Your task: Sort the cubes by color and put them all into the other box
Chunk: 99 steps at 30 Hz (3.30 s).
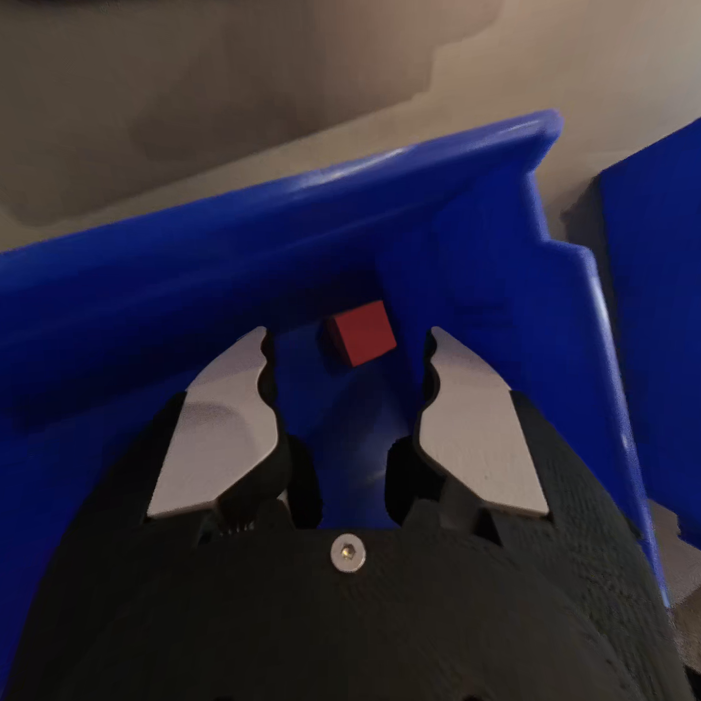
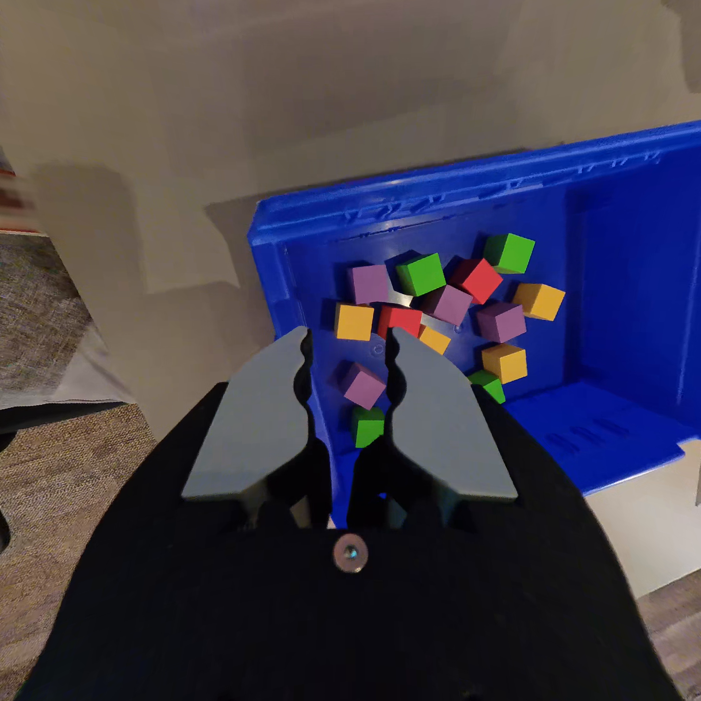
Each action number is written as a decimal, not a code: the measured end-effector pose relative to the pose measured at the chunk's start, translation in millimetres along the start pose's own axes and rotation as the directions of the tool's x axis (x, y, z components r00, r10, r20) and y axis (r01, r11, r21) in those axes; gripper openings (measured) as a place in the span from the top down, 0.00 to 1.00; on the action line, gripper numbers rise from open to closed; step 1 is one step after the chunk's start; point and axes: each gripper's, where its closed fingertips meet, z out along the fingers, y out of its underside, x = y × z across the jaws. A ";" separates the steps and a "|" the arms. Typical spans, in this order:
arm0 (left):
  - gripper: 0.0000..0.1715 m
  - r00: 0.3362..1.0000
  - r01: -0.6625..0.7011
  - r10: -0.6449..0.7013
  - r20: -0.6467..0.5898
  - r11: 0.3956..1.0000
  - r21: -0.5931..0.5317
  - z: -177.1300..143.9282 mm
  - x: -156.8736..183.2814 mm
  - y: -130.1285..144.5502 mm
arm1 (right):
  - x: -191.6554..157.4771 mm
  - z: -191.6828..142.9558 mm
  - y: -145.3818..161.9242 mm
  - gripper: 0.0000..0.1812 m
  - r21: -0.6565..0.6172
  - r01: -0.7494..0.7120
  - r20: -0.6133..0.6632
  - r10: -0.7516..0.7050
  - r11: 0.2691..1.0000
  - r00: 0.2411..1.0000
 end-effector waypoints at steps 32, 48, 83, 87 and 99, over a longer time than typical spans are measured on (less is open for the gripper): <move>0.81 0.057 0.228 0.026 -0.998 0.973 0.038 -194.1 176.8 39.4 | 9.5 -60.5 -178.5 0.76 0.734 0.122 -0.261 0.112 0.668 0.959; 0.81 0.051 0.195 0.122 -0.991 0.972 0.130 -208.2 206.4 45.8 | 11.7 -73.9 -190.5 0.84 0.727 0.144 -0.265 0.080 0.671 0.961; 0.78 0.866 -0.321 0.483 -0.130 0.735 0.597 -225.6 129.8 69.2 | 165.4 93.7 70.8 0.81 -0.359 -0.715 -0.192 0.702 0.600 0.686; 0.78 0.866 -0.327 0.485 -0.121 0.733 0.597 -228.0 126.9 69.3 | 166.5 93.1 70.5 0.75 -0.349 -0.718 -0.193 0.704 0.602 0.684; 0.72 0.892 -0.329 0.446 -0.078 0.756 0.566 -214.4 106.0 64.8 | 166.2 16.8 35.2 0.77 -0.081 -0.690 -0.243 0.657 0.719 0.713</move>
